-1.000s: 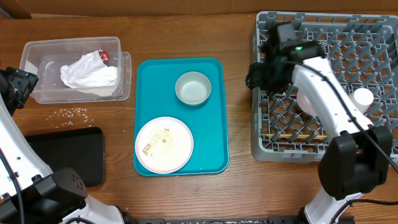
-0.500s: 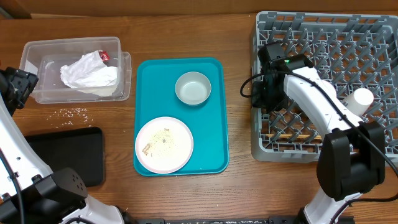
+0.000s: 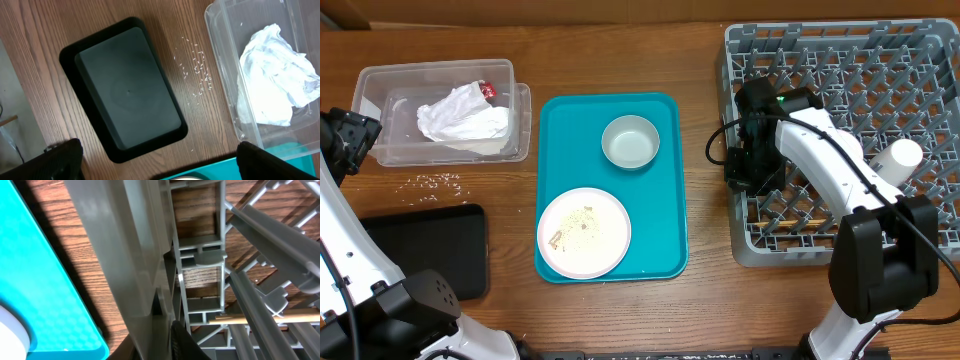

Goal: Sort waste into correct bins and load items into the dishwasher
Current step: 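Move the right gripper over the teal tray to the white saucer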

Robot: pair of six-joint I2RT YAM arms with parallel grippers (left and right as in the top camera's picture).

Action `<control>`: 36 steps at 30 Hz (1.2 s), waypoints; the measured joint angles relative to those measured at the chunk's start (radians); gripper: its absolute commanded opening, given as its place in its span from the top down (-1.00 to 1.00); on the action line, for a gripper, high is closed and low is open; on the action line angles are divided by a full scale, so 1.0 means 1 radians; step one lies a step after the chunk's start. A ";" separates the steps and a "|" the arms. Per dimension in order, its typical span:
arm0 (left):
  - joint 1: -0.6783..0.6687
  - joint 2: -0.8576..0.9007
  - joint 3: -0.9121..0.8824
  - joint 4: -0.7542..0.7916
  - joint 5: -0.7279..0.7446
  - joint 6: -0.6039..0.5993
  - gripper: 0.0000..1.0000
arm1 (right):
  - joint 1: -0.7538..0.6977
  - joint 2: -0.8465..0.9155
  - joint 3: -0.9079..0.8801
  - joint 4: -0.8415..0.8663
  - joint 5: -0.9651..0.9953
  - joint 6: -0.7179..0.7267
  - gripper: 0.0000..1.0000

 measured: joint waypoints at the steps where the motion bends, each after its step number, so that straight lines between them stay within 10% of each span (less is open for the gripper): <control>1: 0.000 0.000 0.000 0.000 0.000 0.000 -1.00 | 0.000 0.000 0.000 -0.002 0.000 -0.001 0.63; 28: 0.000 0.000 0.000 0.001 0.000 0.000 -1.00 | 0.000 -0.005 0.103 -0.207 -0.063 0.013 0.12; 32: 0.000 0.000 0.000 0.000 0.000 0.000 -1.00 | 0.000 -0.019 0.272 -0.161 -0.072 0.014 -0.67; 36: 0.000 0.000 0.000 0.000 0.000 0.000 -1.00 | 0.002 -0.047 0.335 0.040 -0.123 0.012 -0.69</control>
